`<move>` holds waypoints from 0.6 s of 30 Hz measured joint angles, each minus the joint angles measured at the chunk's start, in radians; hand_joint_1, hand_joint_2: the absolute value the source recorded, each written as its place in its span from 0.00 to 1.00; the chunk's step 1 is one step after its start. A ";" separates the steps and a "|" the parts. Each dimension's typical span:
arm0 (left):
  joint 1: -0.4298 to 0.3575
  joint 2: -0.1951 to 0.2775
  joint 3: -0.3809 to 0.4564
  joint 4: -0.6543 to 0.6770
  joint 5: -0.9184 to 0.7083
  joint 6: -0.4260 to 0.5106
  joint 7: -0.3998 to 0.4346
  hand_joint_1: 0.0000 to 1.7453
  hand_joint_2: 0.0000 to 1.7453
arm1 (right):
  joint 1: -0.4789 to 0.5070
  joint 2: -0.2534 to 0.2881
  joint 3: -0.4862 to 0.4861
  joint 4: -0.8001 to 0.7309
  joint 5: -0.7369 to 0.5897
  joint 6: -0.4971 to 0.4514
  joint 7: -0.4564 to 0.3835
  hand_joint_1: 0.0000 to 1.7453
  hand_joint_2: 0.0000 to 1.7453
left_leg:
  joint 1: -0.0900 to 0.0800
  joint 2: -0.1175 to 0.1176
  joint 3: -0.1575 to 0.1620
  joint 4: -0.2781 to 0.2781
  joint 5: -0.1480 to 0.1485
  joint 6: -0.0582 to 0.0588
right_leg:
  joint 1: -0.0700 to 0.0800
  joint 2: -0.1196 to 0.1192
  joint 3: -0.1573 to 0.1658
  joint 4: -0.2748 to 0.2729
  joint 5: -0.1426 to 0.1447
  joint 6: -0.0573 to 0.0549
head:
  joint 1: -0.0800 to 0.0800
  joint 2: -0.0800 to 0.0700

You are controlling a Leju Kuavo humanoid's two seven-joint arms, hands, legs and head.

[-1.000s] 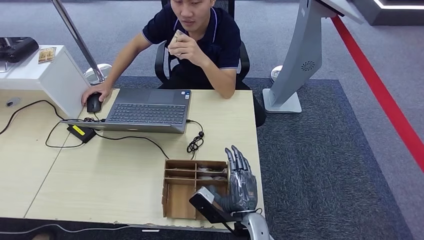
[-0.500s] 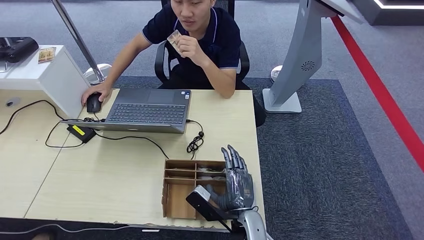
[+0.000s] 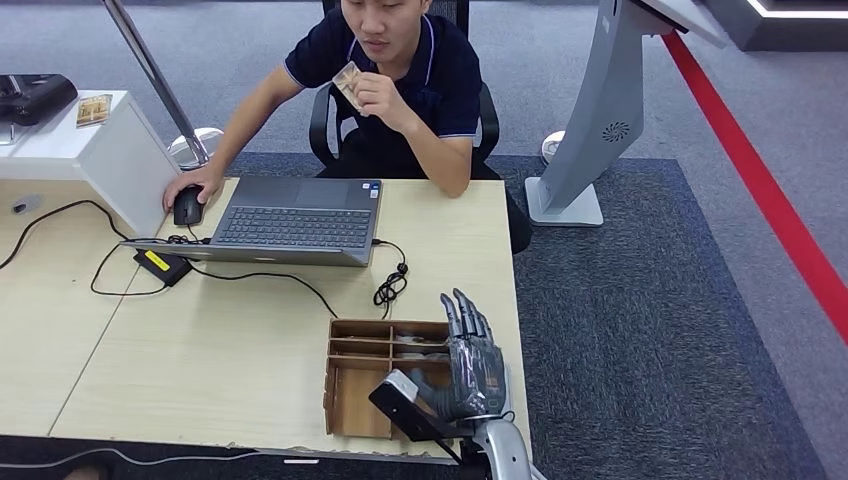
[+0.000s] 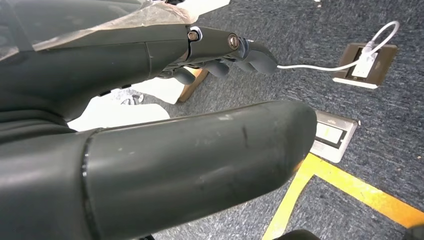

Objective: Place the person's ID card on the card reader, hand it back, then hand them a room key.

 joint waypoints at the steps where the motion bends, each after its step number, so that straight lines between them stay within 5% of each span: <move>1: 0.000 0.000 -0.002 0.000 0.000 0.000 0.000 0.00 0.00 | 0.000 0.001 0.000 0.000 0.004 0.000 -0.004 0.00 1.00 | 0.000 0.000 0.000 0.000 0.000 0.000 | 0.000 0.000 0.000 0.000 0.000 0.000 | 0.000 0.000; 18: -0.003 0.000 -0.011 0.000 -0.006 -0.005 0.000 0.00 0.00 | -0.005 0.002 0.000 0.000 0.013 0.000 -0.012 0.00 1.00 | 0.000 0.000 0.000 0.000 0.000 0.000 | 0.000 0.000 0.000 0.000 0.000 0.000 | 0.000 0.000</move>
